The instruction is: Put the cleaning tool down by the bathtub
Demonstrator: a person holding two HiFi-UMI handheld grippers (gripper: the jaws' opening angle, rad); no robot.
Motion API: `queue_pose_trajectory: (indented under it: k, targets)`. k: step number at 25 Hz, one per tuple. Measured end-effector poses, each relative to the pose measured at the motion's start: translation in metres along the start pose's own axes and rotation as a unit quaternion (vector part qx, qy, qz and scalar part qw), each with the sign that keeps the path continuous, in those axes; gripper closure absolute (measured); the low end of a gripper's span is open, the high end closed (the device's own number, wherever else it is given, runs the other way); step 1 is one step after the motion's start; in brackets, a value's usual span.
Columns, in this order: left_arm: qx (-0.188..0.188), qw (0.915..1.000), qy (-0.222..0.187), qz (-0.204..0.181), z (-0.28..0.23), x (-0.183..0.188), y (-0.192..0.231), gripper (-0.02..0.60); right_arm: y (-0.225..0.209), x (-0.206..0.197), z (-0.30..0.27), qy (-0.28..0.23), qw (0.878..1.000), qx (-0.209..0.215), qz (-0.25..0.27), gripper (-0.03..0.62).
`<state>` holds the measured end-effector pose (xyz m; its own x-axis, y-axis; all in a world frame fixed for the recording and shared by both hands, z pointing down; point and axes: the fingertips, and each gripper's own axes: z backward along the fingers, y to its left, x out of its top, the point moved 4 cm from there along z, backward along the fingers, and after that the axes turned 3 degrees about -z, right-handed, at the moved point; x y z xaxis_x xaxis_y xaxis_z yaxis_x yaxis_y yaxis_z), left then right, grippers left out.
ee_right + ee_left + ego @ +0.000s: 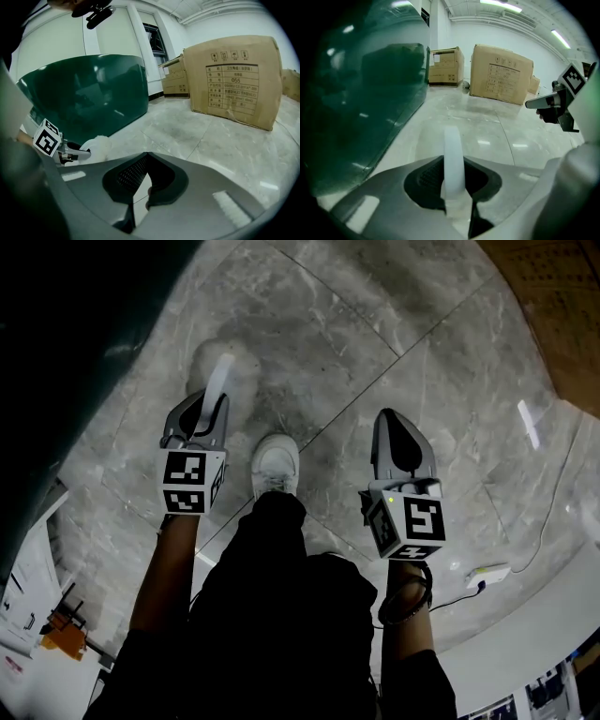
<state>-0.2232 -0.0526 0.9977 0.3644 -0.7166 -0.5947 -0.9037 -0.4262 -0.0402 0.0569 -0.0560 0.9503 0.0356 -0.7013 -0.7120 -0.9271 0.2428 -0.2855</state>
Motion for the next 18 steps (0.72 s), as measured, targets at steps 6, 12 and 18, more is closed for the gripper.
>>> queue_pose_trajectory:
  k: [6,12,18]
  targets:
    - [-0.005,0.9999,0.011,-0.005,-0.024,-0.018,0.001,0.503,-0.005,-0.030,-0.021,0.014,1.000,-0.001,0.000,0.572]
    - [-0.007,0.9999,0.014,0.002,-0.040,-0.026,0.004,0.503,-0.005,-0.045,-0.038,0.020,1.000,0.004,0.002,0.572]
    - [-0.002,0.9997,0.011,-0.020,-0.045,-0.025,0.004,0.503,-0.003,-0.051,-0.045,0.022,1.000,0.009,-0.001,0.572]
